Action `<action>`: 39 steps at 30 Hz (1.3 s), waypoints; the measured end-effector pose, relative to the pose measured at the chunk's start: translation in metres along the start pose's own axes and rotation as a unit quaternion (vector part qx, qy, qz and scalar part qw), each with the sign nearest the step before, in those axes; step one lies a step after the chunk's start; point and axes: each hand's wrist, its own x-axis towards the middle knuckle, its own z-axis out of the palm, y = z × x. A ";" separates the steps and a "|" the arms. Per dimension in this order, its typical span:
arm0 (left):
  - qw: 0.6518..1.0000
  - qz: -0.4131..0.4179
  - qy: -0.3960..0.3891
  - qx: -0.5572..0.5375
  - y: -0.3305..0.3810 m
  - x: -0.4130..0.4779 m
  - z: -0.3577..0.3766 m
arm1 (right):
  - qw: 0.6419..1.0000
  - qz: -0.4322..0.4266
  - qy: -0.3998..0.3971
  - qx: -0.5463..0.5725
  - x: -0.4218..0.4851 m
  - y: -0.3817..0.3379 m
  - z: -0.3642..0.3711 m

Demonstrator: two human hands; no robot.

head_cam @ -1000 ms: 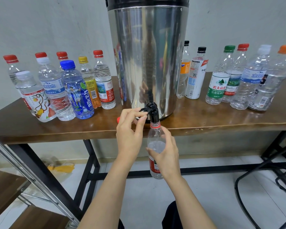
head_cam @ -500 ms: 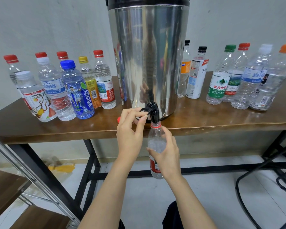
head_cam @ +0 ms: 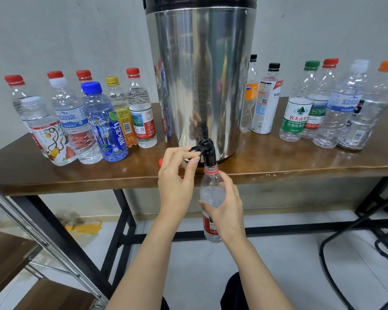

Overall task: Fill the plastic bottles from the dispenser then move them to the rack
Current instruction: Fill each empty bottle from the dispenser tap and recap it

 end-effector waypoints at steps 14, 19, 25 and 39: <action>1.000 -0.002 -0.006 0.002 0.002 0.000 -0.002 | 1.000 0.002 -0.001 0.001 0.002 0.002 0.001; 1.000 0.001 -0.010 0.002 0.003 0.001 -0.002 | 1.000 0.003 -0.003 0.006 0.002 0.001 0.000; 1.000 0.017 -0.017 0.012 0.001 0.003 -0.005 | 1.000 -0.003 -0.002 0.008 0.001 0.001 -0.001; 0.973 0.146 -0.132 0.120 0.000 0.027 -0.020 | 1.000 -0.004 0.001 0.021 0.002 0.002 0.000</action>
